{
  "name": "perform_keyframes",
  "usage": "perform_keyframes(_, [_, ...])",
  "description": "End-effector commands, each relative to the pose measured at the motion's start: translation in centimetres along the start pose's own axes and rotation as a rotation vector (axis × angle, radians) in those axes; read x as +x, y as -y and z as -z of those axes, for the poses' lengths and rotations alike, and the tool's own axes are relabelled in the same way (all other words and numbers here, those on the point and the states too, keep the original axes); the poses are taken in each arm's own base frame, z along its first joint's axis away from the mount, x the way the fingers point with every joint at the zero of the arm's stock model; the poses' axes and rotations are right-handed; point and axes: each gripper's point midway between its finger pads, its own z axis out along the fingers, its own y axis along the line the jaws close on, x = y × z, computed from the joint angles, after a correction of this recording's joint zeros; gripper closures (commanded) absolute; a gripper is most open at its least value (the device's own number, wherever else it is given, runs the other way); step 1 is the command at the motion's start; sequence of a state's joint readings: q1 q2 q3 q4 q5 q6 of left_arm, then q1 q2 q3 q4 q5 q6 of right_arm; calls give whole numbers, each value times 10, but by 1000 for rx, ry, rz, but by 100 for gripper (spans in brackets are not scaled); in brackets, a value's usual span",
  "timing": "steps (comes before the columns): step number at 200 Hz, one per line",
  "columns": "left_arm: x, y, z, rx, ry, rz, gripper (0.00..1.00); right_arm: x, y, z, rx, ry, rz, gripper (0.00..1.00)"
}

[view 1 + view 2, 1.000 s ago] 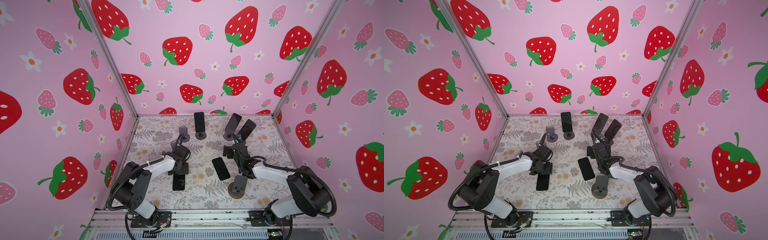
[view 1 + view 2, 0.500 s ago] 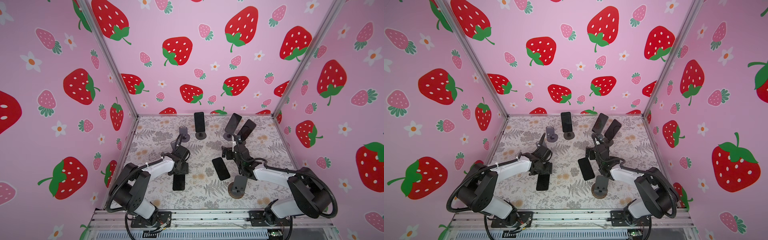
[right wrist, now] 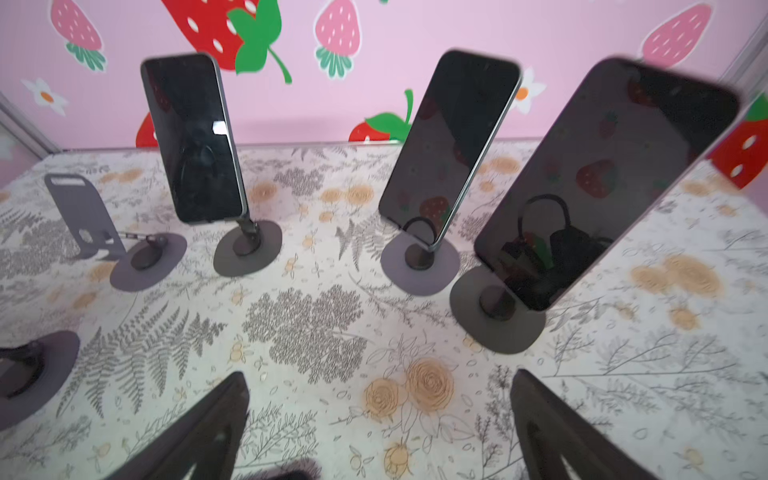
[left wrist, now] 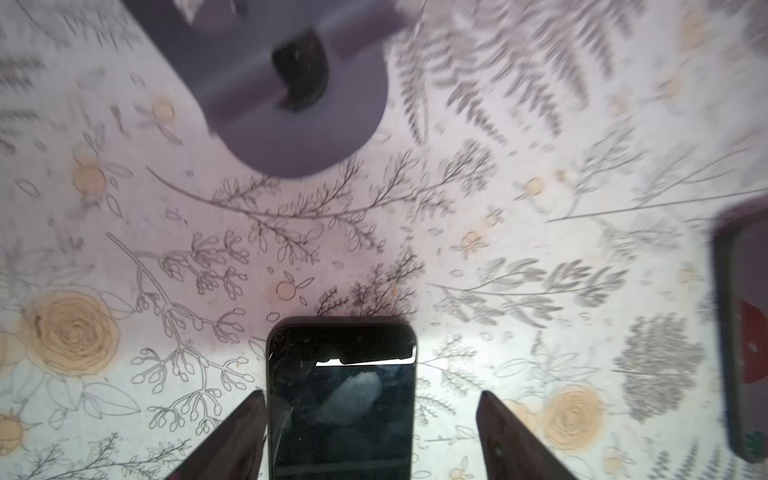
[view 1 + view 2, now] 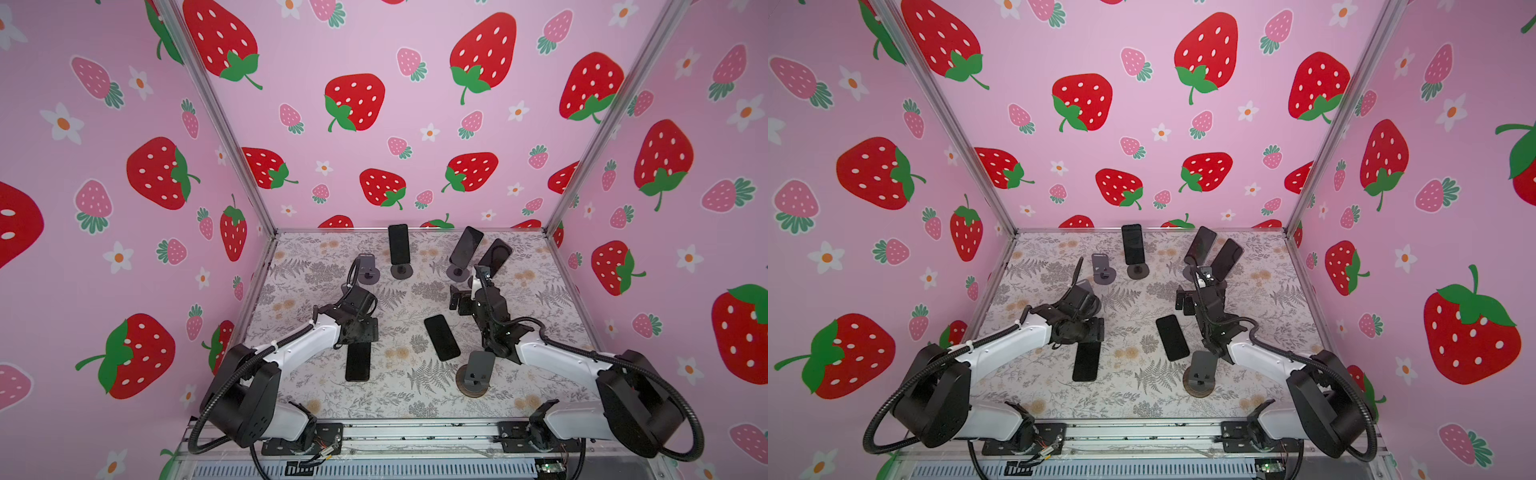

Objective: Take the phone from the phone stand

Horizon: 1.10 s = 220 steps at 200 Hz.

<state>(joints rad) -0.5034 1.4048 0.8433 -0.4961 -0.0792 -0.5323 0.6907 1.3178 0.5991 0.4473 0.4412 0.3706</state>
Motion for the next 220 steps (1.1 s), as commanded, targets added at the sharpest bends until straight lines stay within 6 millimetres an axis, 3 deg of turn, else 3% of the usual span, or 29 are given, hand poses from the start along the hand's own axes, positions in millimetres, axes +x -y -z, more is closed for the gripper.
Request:
perform_keyframes(1, [-37,12,30,41,119,-11,16,-12,19,5,108,24,34,0])
perform_keyframes(25, [-67,24,52,115,249,-31,13,-22,23,3,158,-3,38,0])
perform_keyframes(52, [-88,18,59,137,378,-32,8,-38,53,10,359,-31,-36,0])
perform_keyframes(56, [-89,14,58,132,391,-26,1,-39,59,11,401,-36,-51,0])
perform_keyframes(61, [-91,10,57,135,403,-10,1,-42,64,12,433,-39,-68,0])
perform_keyframes(79, [-91,3,50,189,438,48,1,-50,72,5,438,-88,-108,0])
perform_keyframes(97, [-88,-10,42,133,479,38,1,-56,83,-6,418,-154,-184,0])
perform_keyframes(144, [-88,-37,25,-19,539,-7,1,-64,135,-25,549,-294,-412,0])
perform_keyframes(220, [-75,-49,19,-27,621,-3,1,-84,138,-67,581,-379,-462,0])
